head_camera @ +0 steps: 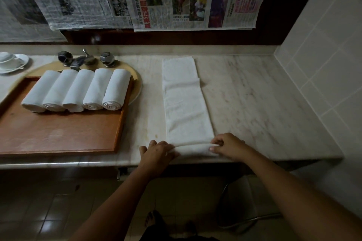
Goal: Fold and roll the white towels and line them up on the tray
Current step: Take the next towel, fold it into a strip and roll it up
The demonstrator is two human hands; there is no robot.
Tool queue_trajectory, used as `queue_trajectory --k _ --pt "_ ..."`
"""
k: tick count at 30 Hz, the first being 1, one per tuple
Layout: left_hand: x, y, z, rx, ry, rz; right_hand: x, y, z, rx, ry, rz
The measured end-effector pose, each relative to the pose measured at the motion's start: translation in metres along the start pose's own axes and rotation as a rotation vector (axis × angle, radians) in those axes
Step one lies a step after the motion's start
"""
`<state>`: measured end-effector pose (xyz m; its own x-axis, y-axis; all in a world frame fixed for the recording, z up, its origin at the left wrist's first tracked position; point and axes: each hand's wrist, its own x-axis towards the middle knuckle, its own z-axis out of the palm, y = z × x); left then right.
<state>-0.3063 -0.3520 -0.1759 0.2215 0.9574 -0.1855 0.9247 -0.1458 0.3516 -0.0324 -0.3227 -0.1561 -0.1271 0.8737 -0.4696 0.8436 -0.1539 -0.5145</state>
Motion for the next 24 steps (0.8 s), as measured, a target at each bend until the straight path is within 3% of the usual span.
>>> queue_trajectory --k 3,6,11,13,17,22,24 --pt "0.002 0.001 0.0 -0.089 0.035 -0.08 0.005 -0.002 0.004 0.081 0.096 0.092" --pt "0.002 0.008 0.001 -0.08 0.18 -0.102 0.005 -0.012 0.012 -0.143 0.288 0.107" --pt "-0.007 0.011 0.015 0.159 0.346 0.154 -0.005 0.0 0.04 -0.561 0.563 -0.337" --pt "-0.012 0.004 0.023 0.222 0.329 0.216 -0.012 0.012 0.05 -0.591 0.557 -0.391" --pt "-0.023 -0.006 0.033 0.183 0.301 0.25 -0.025 0.027 0.062 -0.471 0.505 -0.302" --pt "-0.023 -0.001 0.019 -0.245 0.232 0.099 -0.018 0.02 0.05 -0.105 0.354 -0.224" --pt "-0.015 -0.003 0.014 -0.29 0.145 0.026 -0.014 0.015 0.034 0.046 0.239 -0.154"
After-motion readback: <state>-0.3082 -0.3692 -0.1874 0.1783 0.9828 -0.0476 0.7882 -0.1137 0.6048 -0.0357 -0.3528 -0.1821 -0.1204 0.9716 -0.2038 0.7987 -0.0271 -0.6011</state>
